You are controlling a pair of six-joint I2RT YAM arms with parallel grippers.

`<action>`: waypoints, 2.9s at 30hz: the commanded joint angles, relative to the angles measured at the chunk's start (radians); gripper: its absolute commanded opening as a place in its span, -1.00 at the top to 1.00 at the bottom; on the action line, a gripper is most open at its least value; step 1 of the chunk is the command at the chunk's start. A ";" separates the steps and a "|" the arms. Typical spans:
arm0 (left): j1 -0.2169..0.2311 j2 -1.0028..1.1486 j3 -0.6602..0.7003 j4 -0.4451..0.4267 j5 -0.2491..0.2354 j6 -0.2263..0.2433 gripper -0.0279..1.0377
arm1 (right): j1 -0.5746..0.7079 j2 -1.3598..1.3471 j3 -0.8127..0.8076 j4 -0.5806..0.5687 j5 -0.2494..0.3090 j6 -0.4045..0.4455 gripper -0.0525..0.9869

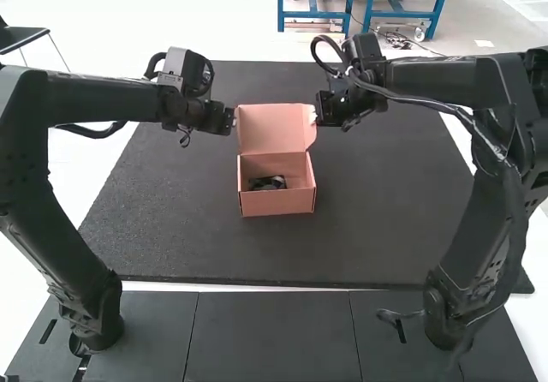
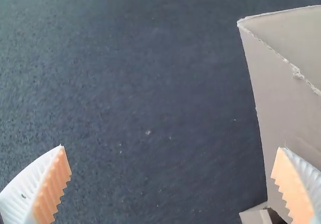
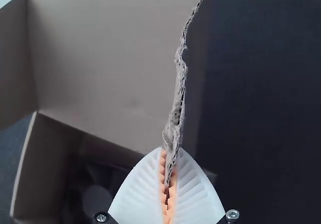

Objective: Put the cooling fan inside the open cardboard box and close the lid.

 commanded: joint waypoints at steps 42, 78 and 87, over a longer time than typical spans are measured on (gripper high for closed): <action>-0.067 -0.020 0.039 -0.170 0.071 -0.023 -0.83 | 0.039 -0.028 0.070 -0.207 -0.053 -0.066 0.89; -0.073 -0.104 -0.084 -0.169 0.073 -0.027 -0.83 | 0.112 -0.049 0.007 -0.377 -0.072 -0.125 0.94; -0.073 -0.110 -0.103 -0.167 0.074 -0.025 -0.83 | 0.121 -0.049 -0.012 -0.377 -0.069 -0.125 0.94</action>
